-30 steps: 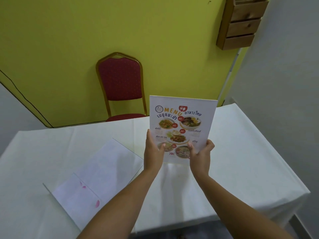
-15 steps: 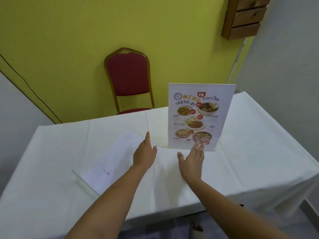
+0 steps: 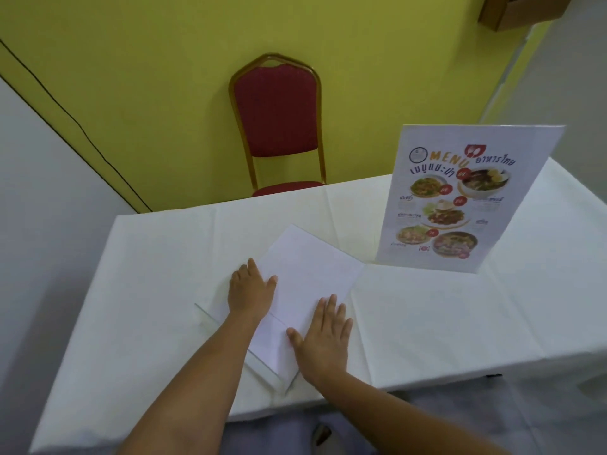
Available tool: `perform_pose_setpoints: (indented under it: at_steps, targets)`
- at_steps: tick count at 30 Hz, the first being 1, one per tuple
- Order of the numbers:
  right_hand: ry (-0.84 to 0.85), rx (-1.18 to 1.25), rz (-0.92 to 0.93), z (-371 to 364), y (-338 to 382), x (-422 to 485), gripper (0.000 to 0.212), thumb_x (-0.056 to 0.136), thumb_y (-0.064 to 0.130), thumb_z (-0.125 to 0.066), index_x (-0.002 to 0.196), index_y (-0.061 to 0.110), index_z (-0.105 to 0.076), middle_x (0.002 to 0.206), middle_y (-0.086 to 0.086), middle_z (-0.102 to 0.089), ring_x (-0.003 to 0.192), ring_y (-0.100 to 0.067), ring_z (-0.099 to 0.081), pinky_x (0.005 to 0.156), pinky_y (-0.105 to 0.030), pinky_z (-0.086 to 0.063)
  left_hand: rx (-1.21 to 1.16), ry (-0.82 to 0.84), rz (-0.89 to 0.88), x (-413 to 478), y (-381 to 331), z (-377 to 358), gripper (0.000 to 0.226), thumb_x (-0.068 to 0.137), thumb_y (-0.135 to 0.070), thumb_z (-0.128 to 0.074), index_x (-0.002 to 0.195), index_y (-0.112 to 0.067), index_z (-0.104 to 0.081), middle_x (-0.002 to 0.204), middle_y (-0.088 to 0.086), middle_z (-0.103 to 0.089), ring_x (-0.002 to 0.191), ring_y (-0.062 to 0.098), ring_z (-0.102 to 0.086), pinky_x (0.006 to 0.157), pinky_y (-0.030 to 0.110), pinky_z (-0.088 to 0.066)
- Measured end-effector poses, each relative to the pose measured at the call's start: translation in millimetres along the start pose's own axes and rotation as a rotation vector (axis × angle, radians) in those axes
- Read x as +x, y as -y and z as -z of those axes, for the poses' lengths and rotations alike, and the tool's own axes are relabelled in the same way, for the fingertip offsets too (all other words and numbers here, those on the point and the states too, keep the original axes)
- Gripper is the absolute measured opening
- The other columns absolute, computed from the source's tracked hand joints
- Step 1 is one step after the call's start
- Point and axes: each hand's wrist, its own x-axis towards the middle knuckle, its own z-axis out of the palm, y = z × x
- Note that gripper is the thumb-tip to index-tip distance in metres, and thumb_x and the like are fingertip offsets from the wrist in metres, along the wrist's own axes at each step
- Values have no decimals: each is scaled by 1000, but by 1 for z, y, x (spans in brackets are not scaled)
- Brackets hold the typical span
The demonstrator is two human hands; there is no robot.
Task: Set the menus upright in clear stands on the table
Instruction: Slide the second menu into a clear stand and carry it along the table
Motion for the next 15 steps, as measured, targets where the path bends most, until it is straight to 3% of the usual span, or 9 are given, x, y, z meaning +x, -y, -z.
perform_pose_setpoints:
  at_steps: [4, 6, 12, 15]
  targets:
    - [-40, -35, 11, -10, 2, 0, 93, 94, 63, -28, 148, 7, 23, 158, -9, 29, 140, -24, 33, 98, -36, 39, -21, -57, 29, 2, -5, 1, 65, 96, -50, -47, 140, -3, -41, 136, 16, -49, 126, 32, -47, 99, 40, -42]
    - [-39, -35, 15, -14, 2, -1, 93, 93, 64, -27, 148, 7, 23, 158, -9, 29, 141, -25, 32, 94, -35, 41, -39, -66, 71, 10, 1, 3, 67, 91, -58, -52, 130, -3, -50, 129, 16, -54, 122, 32, -50, 97, 42, -43]
    - [-63, 40, 62, -14, -6, 2, 100, 75, 74, -2, 145, 10, 28, 148, -2, 39, 145, -26, 27, 112, -38, 24, -138, -115, 91, 25, 12, 13, 78, 79, -72, -56, 116, -4, -59, 120, 12, -59, 116, 30, -54, 94, 39, -43]
    - [-137, 202, 58, -14, -11, 0, 96, 85, 72, -23, 140, 16, 32, 149, -1, 37, 147, -21, 22, 117, -34, 16, -313, -139, 125, 20, 15, 13, 76, 77, -68, -63, 117, -3, -57, 119, 11, -57, 116, 30, -53, 95, 38, -43]
